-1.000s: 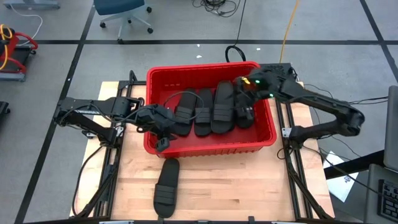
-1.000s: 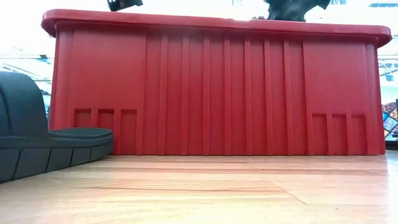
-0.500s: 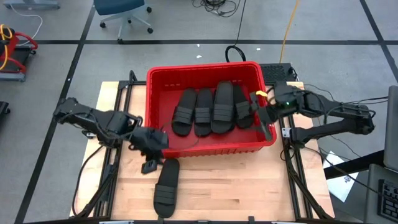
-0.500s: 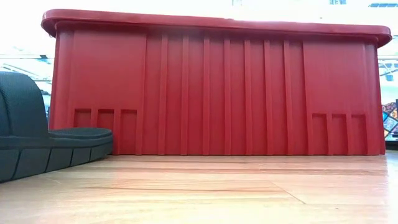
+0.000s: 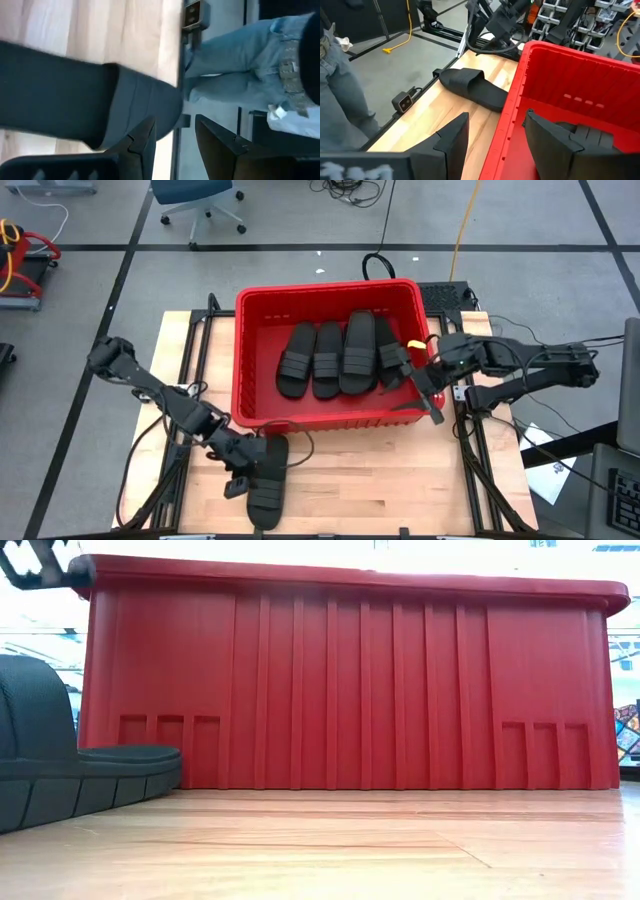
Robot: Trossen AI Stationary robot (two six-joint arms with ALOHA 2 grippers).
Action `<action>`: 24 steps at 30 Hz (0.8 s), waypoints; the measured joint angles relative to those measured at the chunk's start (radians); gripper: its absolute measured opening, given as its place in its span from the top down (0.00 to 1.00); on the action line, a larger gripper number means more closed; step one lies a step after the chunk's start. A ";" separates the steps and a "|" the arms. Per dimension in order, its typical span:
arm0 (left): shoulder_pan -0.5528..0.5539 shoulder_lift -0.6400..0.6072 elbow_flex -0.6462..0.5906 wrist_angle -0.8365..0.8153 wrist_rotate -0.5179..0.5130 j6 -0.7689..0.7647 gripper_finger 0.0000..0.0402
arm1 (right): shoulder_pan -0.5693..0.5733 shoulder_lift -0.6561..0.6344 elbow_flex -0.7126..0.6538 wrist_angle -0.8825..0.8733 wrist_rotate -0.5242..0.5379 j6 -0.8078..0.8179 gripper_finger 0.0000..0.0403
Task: Pick and place slides into bin
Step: Put the black slide into the red bin
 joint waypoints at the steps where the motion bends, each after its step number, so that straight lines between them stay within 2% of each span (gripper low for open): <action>1: -0.003 -0.001 -0.024 0.013 -0.005 -0.014 0.67 | 0.003 0.004 0.000 0.000 0.000 0.000 0.55; 9: -0.008 0.000 -0.183 0.075 -0.030 -0.041 0.67 | 0.008 0.016 0.000 0.000 0.000 0.000 0.55; 15: -0.008 0.003 -0.276 0.225 -0.040 -0.039 0.67 | 0.008 0.015 0.000 0.000 0.000 0.000 0.55; 24: -0.008 0.003 -0.302 0.232 -0.068 -0.007 0.67 | 0.008 0.015 0.000 0.000 0.000 0.000 0.55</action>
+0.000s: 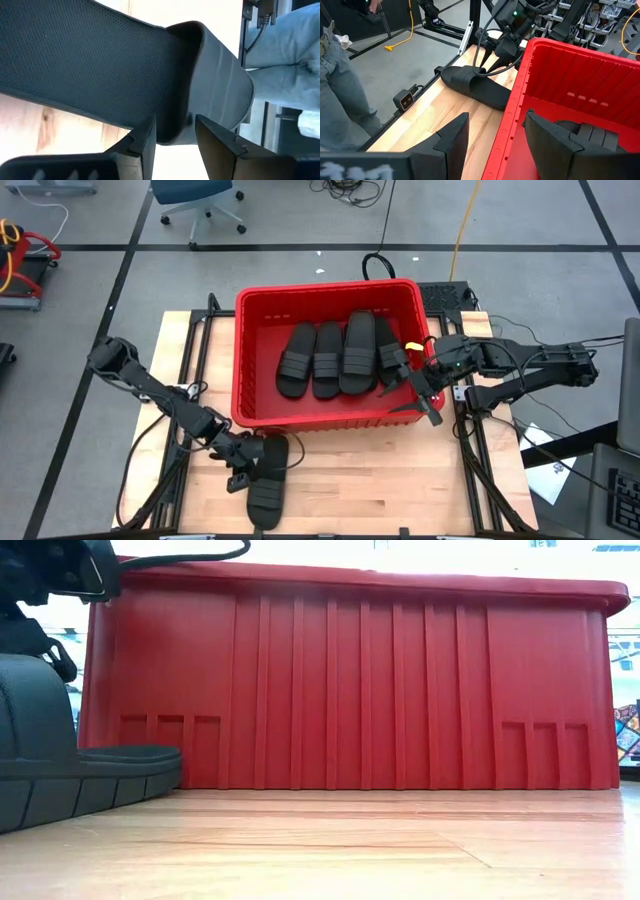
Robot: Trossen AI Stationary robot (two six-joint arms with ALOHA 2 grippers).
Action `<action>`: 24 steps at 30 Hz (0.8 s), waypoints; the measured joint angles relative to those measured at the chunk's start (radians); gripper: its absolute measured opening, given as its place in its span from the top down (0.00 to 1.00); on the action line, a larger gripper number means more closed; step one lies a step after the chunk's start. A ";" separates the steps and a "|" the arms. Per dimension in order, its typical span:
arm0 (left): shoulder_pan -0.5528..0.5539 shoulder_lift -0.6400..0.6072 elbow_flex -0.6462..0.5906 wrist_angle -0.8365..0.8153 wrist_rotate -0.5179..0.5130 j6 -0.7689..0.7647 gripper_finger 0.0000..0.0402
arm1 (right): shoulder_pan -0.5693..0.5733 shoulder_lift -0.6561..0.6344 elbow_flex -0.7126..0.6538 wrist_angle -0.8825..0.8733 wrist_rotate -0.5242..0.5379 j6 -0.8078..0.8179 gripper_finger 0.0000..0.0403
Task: Pick and place slides into bin
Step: Put the black slide into the red bin
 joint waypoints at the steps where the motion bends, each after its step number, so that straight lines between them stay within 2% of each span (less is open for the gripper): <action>1: 0.000 0.000 0.000 0.000 0.000 0.006 0.67 | 0.000 0.000 0.000 0.000 0.000 0.000 0.55; 6: -0.005 0.037 0.000 0.041 0.001 0.003 0.67 | 0.000 0.000 0.000 0.000 0.000 0.000 0.55; 13: -0.010 0.075 0.000 0.164 0.090 -0.014 0.67 | 0.000 0.000 0.000 0.000 0.000 0.000 0.55; 17: -0.011 0.075 0.000 0.171 0.130 -0.017 0.67 | 0.000 0.000 0.000 0.000 0.002 0.000 0.55; 24: -0.026 0.075 0.000 0.170 0.122 -0.040 0.67 | 0.000 0.000 0.000 0.000 0.079 0.000 0.55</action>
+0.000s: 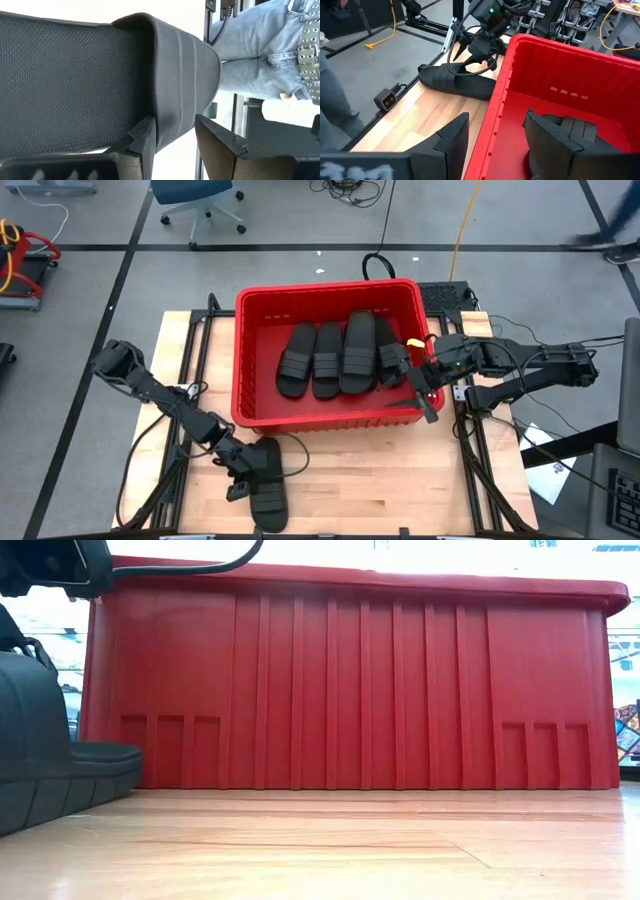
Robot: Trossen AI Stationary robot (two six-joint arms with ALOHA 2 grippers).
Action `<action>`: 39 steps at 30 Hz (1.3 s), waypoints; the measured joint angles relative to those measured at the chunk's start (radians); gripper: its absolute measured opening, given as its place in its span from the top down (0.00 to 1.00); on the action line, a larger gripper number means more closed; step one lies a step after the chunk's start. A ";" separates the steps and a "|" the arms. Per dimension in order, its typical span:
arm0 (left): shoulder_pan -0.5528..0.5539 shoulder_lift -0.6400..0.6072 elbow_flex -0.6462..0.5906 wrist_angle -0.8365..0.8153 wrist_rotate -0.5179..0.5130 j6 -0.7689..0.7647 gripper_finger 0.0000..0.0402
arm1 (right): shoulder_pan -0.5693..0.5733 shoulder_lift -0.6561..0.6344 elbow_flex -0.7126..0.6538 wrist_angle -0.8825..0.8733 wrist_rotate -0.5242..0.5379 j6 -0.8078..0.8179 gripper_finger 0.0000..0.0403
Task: Pick and place slides into bin
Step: Put the black slide into the red bin
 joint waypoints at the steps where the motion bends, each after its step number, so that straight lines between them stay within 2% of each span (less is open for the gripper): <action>1: -0.002 0.000 0.000 0.000 -0.001 -0.005 0.67 | 0.000 0.000 0.000 0.000 0.000 0.000 0.55; 14: -0.018 0.000 0.000 0.000 -0.028 -0.043 0.67 | 0.000 0.000 0.000 0.000 0.000 0.000 0.55; 18: -0.018 0.000 0.000 0.000 -0.070 -0.046 0.67 | 0.000 0.000 0.000 0.004 0.000 0.000 0.55; 27: -0.025 -0.001 0.000 0.002 -0.048 -0.060 0.68 | 0.000 0.000 0.000 0.046 0.000 0.000 0.55; 31: -0.036 0.007 0.000 0.006 -0.044 -0.088 0.74 | 0.000 0.000 0.000 0.055 0.000 0.000 0.55; 39: -0.047 0.035 0.002 0.035 -0.045 -0.093 0.98 | 0.000 -0.001 0.000 0.055 0.000 0.000 0.55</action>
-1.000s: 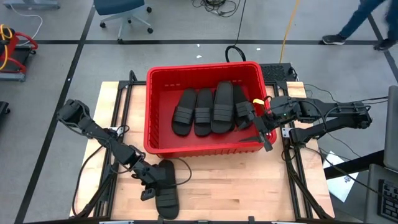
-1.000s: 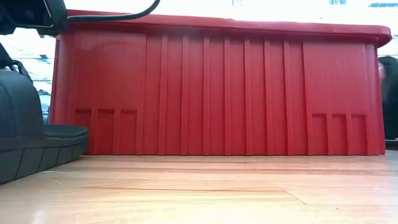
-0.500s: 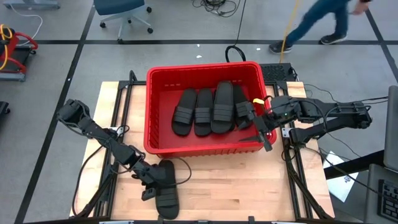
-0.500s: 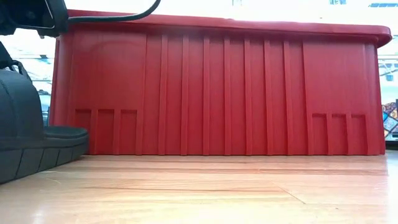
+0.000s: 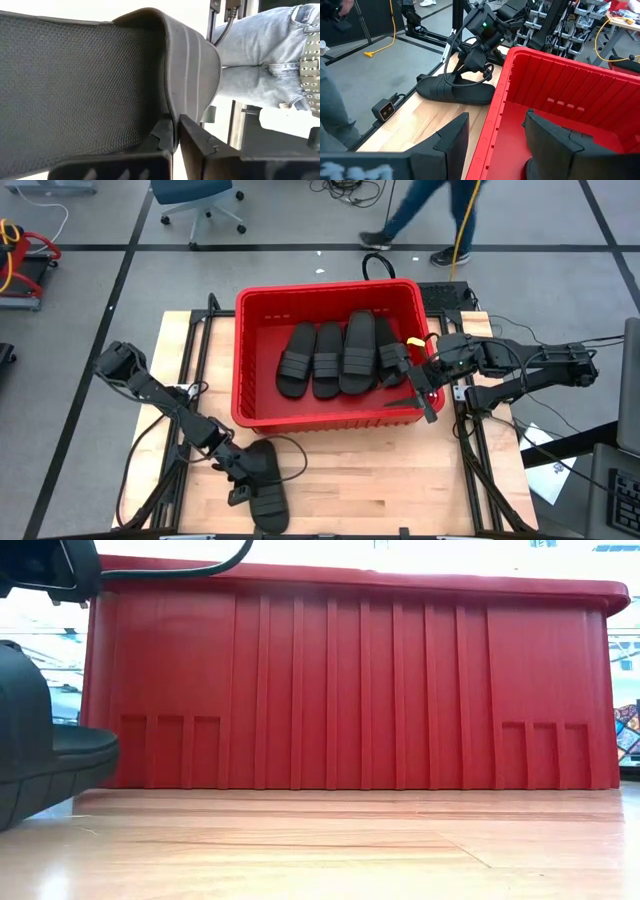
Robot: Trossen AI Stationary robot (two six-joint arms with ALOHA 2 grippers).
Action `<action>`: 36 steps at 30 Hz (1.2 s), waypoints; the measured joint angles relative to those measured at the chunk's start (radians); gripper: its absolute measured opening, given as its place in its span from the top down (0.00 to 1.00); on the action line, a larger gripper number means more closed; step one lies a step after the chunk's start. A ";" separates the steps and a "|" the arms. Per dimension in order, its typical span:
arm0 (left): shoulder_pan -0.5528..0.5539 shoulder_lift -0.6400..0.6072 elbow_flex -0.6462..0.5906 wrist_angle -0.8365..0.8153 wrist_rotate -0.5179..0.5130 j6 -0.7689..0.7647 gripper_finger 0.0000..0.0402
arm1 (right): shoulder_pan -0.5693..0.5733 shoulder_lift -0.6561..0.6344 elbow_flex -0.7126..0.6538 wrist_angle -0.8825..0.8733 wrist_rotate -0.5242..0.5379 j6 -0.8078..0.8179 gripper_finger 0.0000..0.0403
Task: Pick and place slides into bin
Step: Put the black slide into the red bin
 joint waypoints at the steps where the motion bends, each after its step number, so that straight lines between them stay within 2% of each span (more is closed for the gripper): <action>1: 0.000 0.000 0.000 0.005 0.000 -0.004 0.98 | 0.000 0.000 0.000 0.000 0.000 0.000 0.55; 14: -0.003 -0.008 0.008 0.135 0.018 -0.050 0.99 | 0.000 0.000 0.000 0.004 0.000 0.000 0.55; 27: -0.029 -0.105 0.009 0.151 0.002 -0.075 1.00 | 0.000 0.000 0.000 0.004 0.000 0.000 0.55; 36: -0.076 -0.182 0.009 0.196 0.000 -0.177 1.00 | 0.000 0.000 0.000 0.004 0.000 0.000 0.55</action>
